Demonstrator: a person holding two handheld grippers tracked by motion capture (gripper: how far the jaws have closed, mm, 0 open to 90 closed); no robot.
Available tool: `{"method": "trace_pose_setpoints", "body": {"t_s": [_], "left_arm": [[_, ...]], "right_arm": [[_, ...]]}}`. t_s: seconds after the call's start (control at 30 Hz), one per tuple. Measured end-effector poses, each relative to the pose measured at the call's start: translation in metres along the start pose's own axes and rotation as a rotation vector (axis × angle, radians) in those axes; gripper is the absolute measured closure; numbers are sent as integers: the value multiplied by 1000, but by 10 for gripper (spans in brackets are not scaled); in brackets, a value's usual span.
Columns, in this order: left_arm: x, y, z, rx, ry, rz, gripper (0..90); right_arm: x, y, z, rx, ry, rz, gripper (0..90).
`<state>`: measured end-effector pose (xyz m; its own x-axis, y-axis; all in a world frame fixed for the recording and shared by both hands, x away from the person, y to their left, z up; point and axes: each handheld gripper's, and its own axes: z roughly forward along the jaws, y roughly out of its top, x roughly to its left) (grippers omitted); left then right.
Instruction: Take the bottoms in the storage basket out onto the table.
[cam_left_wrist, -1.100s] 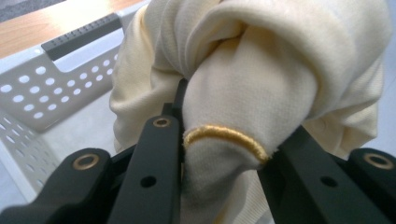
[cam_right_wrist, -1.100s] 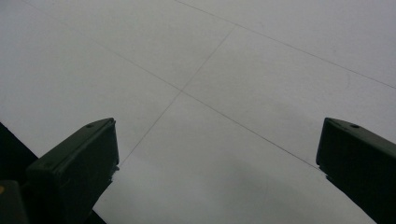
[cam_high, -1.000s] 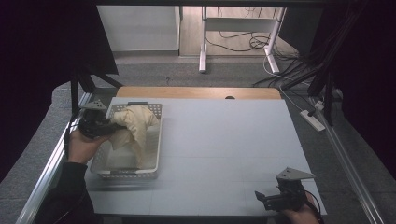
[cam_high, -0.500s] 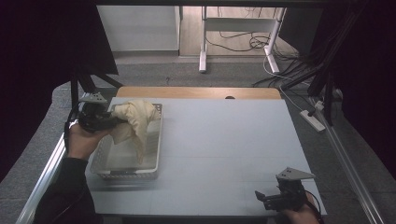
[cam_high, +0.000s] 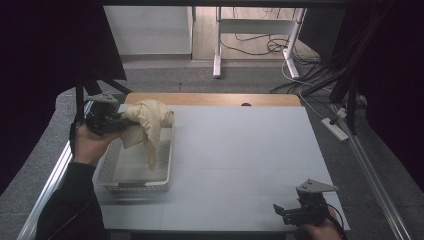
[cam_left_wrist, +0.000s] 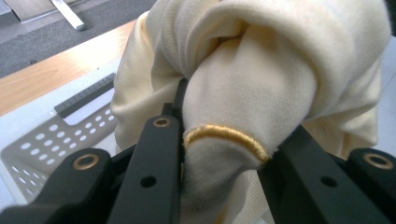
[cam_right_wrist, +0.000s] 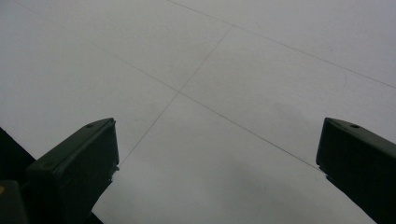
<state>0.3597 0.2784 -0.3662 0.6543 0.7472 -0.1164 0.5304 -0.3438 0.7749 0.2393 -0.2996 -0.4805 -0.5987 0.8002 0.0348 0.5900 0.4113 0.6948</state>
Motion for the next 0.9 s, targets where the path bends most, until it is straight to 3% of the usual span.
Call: {"method": "trace_pose_setpoints", "body": {"t_s": [0.47, 0.9], "left_arm": [[-7, 30, -6, -32, -18, 17, 752], [-23, 51, 12, -37, -54, 46, 751]], "right_arm": [[0, 0, 0, 0, -1, 2, 0], [-1, 0, -1, -4, 2, 6, 0]]}}
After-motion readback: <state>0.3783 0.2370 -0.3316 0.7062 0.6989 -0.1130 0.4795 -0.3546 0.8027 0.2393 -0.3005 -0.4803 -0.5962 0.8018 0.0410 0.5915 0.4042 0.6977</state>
